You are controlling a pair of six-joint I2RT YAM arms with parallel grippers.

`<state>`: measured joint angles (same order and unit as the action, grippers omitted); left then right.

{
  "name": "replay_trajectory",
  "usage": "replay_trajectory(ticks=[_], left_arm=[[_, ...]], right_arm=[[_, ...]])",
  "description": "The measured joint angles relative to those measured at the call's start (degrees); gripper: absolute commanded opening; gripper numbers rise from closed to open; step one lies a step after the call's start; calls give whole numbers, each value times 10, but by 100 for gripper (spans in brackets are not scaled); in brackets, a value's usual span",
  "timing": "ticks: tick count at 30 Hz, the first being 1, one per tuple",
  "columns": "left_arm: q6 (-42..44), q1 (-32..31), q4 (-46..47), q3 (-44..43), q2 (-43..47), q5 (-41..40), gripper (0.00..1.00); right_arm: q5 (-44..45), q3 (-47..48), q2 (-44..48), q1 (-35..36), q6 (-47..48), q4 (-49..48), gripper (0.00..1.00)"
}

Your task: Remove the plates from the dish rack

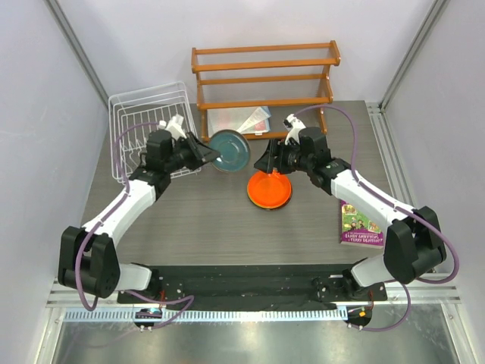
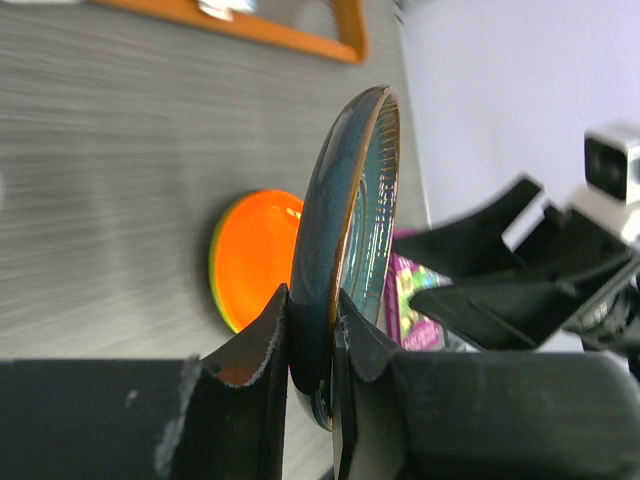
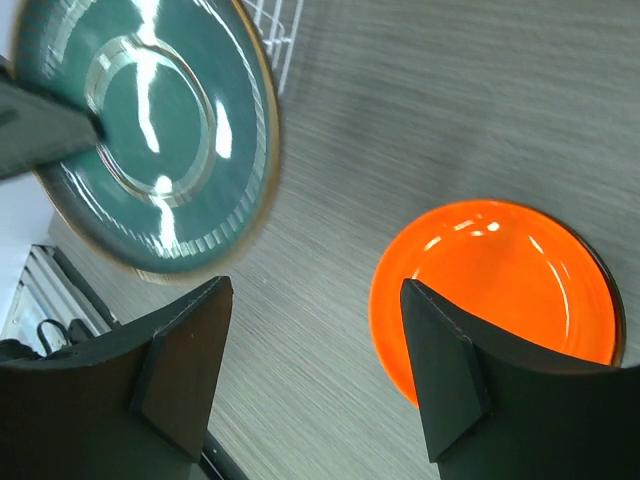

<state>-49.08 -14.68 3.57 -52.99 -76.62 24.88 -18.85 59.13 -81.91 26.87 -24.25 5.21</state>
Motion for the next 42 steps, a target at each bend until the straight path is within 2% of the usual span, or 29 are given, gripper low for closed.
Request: replay_trajectory(ticks=[4,12,15,16,19,20,21,23,24,25,27,28,29,31,34,38,42], left_arm=[[-2,-34,6,0,0,5,0],[-16,-50,37,15,-1,8,0],[-31,-63,66,23,-10,19,0],[-32,-68,73,23,-16,21,0],[-38,-74,88,28,-33,23,0],[-40,-75,89,29,-37,22,0],[-41,-73,91,32,-39,23,0],[-39,-67,92,36,-42,22,0],[-38,-66,95,37,-43,24,3],[-37,-66,97,37,-42,27,12],[-32,-67,99,36,-42,35,40],[-29,-70,98,35,-42,36,62],[-22,-72,94,33,-42,32,76],[-12,-77,81,30,-42,26,90],[3,-80,69,16,-41,14,100],[37,-80,27,-3,-28,-26,99],[91,-80,-45,-18,2,-105,100]], right_arm=[[-16,0,-1,-1,-4,-33,75],[-56,-1,-34,-7,-29,-107,74],[-76,-13,-54,-12,-48,-150,70],[-86,-20,-59,-14,-57,-166,63],[-108,-34,-69,-20,-74,-201,31],[-111,-37,-70,-23,-80,-209,11],[-118,-40,-71,-27,-91,-215,4],[-143,-46,-68,-40,-114,-236,1],[-152,-50,-64,-44,-123,-244,1],[-156,-56,-58,-46,-128,-249,1],[-155,-65,-45,-48,-132,-249,1],[-153,-71,-38,-49,-132,-248,1],[-153,-76,-32,-50,-129,-249,1],[-128,-89,-16,-50,-107,-234,1],[-105,-109,-5,-64,-92,-210,1],[-70,-126,11,-91,-71,-154,1],[-40,-130,38,-108,-55,-113,1]])
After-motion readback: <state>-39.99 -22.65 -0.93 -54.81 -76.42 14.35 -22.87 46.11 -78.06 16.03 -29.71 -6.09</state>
